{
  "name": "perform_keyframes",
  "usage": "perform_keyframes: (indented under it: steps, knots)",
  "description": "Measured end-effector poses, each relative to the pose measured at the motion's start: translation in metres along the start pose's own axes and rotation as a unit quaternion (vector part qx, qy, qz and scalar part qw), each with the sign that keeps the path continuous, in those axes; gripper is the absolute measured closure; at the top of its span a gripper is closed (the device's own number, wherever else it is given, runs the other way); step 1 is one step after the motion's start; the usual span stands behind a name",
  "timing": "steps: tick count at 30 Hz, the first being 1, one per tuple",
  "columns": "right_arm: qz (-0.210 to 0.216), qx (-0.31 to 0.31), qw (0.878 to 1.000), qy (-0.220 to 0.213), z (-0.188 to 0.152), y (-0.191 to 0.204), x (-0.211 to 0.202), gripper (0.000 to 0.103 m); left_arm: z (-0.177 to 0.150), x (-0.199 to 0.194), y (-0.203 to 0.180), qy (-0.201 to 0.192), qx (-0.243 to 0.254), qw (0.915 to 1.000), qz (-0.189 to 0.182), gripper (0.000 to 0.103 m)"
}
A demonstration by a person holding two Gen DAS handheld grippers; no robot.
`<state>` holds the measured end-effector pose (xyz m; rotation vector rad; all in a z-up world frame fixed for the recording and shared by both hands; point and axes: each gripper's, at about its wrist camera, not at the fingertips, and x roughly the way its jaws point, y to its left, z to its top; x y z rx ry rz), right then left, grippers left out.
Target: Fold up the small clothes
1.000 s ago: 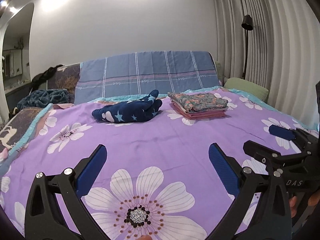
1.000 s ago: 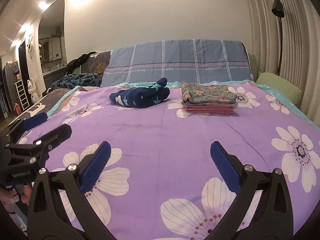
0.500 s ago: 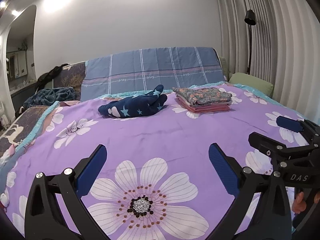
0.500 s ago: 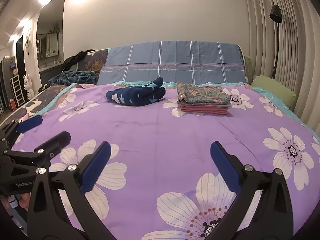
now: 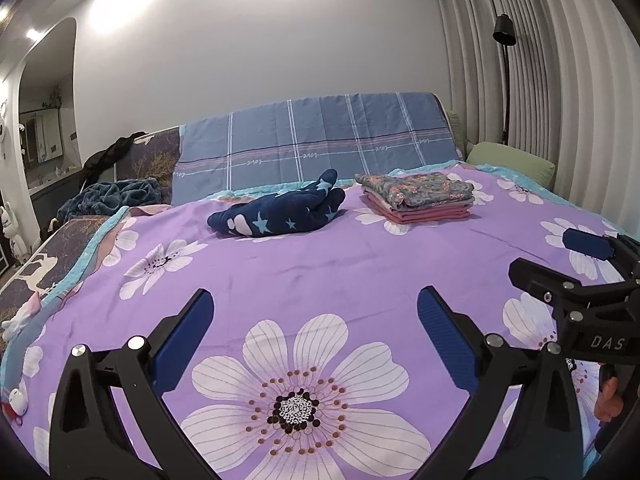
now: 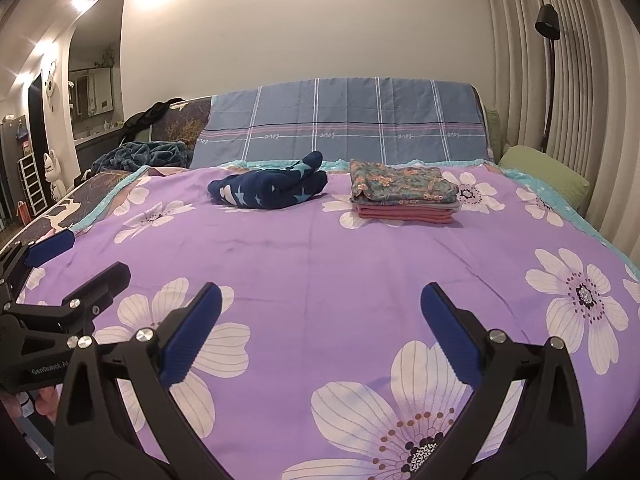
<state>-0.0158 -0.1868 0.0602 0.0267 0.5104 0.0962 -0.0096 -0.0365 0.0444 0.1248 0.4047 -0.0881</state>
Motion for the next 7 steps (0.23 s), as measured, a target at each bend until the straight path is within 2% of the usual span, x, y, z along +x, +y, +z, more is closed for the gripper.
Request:
perform_keyframes:
  steps: [7]
  knots:
    - [0.001,0.004,1.000,-0.001,-0.0004,-0.0018,-0.0003,0.002,-0.0015,0.0013,0.0007,0.008,-0.001,1.0000,0.001,0.001]
